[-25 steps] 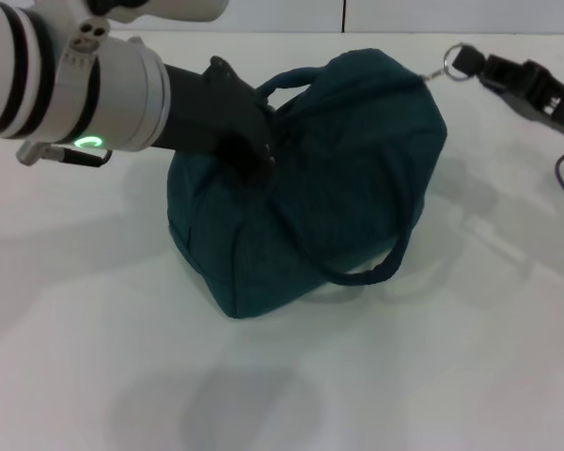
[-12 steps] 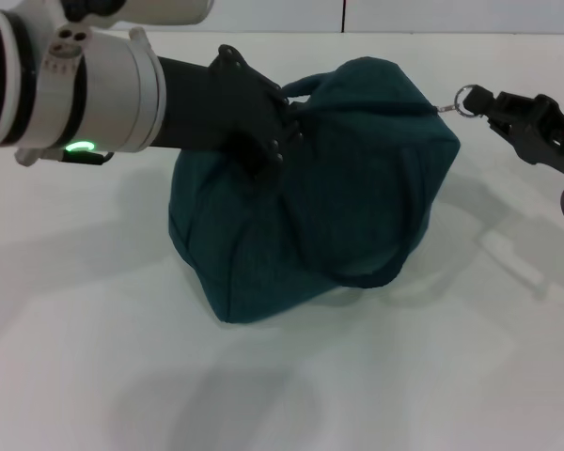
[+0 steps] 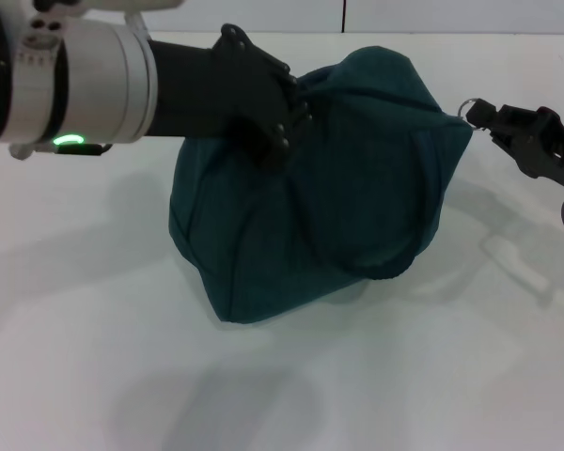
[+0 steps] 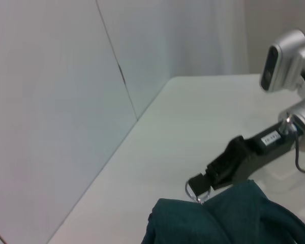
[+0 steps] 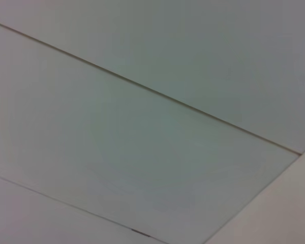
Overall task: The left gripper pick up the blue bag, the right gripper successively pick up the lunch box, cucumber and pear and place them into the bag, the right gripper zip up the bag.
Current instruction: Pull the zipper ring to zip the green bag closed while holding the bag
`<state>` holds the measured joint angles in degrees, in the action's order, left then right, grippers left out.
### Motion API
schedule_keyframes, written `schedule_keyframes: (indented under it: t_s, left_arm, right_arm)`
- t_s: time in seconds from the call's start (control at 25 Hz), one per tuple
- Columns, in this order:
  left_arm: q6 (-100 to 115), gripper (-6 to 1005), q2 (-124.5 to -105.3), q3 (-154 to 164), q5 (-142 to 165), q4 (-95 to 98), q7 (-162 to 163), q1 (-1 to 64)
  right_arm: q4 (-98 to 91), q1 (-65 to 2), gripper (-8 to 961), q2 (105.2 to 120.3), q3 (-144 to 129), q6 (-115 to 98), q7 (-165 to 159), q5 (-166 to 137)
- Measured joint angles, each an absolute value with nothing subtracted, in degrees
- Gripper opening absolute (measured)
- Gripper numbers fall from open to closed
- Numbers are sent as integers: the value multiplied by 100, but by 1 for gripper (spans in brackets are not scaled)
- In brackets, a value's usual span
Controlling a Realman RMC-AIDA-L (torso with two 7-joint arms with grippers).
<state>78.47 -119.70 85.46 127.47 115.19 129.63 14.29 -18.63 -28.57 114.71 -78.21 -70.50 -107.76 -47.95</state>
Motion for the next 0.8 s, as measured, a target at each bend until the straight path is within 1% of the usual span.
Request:
schedule_keyframes:
  t_s: [0.4,0.8]
  left_arm:
    - [7831,76,-11969,8227,12089,11462,12670,1337]
    - [7831,84,-11971,8220,12060,11437,12696,1411]
  right_arm:
    - [-1845,-2879,66,11491,-7827,-7026,-10744,-4830]
    - [-1905,-2873,68,11514,-7827,-7310,-10504,-4840]
